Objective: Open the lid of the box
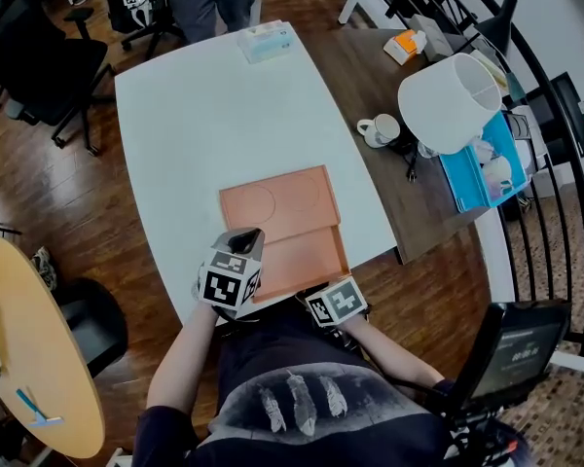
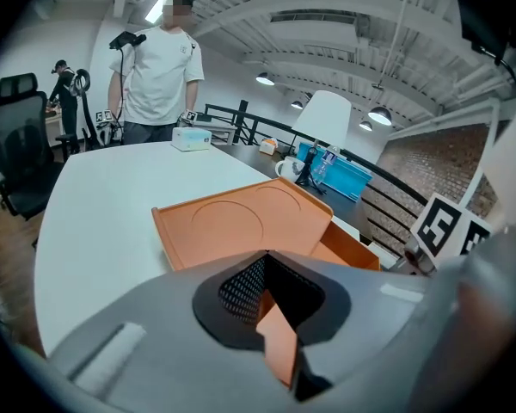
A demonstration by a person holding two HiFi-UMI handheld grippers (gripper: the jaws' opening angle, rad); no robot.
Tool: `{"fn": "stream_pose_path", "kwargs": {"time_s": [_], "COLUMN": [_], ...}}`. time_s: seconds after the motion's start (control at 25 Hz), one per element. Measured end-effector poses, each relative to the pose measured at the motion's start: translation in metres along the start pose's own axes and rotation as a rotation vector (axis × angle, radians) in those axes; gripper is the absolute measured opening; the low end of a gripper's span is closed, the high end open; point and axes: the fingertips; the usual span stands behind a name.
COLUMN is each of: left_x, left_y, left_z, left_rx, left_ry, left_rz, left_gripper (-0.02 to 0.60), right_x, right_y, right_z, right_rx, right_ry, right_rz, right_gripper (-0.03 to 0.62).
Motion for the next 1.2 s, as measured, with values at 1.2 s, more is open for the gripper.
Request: {"fn": "stream_pose_path", "kwargs": {"time_s": [1.2], "left_x": [-0.007], "left_y": [0.086], "left_z": [0.083], "left_rx": [-0.079], "left_ry": [-0.305], "left_rz": [-0.305], "left_gripper": [0.017], "right_x": [0.083], "right_y": [0.142], "right_z": [-0.010], "right_rx": [0.356], "right_ry": [0.810], "right_rz": [-0.268], "right_gripper": [0.003]}}
Point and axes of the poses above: the fingertips, and each gripper's own axes: y backward along the fingers, z to its right, x out of its top, and after that the axes turned 13 degrees about y, right-handed
